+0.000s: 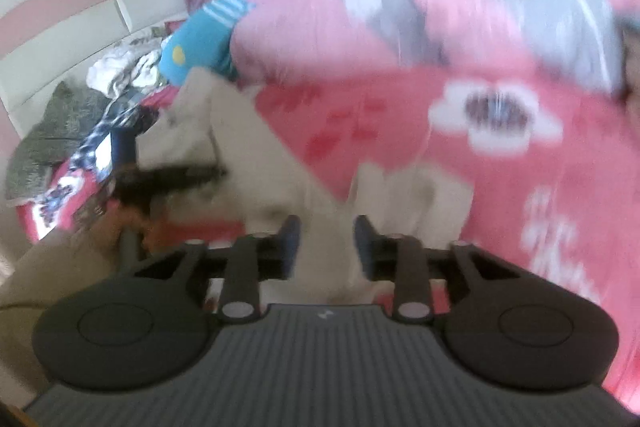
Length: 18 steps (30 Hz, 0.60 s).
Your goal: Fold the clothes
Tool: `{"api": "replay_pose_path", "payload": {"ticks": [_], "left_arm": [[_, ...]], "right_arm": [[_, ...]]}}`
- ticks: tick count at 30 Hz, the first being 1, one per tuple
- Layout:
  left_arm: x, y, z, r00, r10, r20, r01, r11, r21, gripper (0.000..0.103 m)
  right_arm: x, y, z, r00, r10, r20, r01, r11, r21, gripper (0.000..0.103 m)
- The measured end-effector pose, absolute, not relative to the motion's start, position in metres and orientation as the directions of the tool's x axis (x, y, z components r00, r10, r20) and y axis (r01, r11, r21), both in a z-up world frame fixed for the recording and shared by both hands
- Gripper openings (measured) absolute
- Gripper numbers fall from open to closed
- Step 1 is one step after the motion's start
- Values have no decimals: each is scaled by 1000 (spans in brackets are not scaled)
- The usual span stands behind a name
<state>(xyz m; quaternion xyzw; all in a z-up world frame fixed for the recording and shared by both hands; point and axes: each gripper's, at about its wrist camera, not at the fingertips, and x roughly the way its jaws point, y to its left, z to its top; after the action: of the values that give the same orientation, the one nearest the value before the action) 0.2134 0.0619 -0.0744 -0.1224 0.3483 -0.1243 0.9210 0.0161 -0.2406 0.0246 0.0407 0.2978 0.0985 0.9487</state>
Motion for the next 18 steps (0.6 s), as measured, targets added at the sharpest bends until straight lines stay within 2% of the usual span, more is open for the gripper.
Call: {"api": "replay_pose_path", "payload": {"ticks": [1,2,5,9,12,13,14,16,18], "left_arm": [[213,62,-74,726,-314,-612,144,939,-311,49],[213,61,-74,726,-314,-612,145,940,-310,49],[214,61,-75,725,-313,-614,148,941,-304,49],[215,61,-75,721,-313,-618,150,941,-303,50],[217,62,-75,717,-319,-620,153,940,-306,50],[218,63,-75,715,-322,-621,152,938,-311,50],[219,63,-75,713,-324,-621,150,937,-316,50],[220,64,-74,711,-328,-622,147,934,-325,50],[221,64,-75,711,-327,-623,142,934,-328,50]], "right_arm": [[29,-238,27,811,198,-551,-172,980,99,55],[42,-237,26,814,183,-551,-173,982,71,60],[98,-232,13,776,148,-613,-159,987,38,61],[167,-232,-16,663,158,-731,-148,986,79,61],[202,-231,-38,579,167,-798,-150,984,97,50],[209,-232,-45,558,152,-816,-140,986,89,30],[214,-235,-50,540,143,-829,-131,988,84,17],[215,-241,-55,528,146,-836,-111,988,103,7],[207,-249,-50,554,139,-821,-89,990,107,4]]}}
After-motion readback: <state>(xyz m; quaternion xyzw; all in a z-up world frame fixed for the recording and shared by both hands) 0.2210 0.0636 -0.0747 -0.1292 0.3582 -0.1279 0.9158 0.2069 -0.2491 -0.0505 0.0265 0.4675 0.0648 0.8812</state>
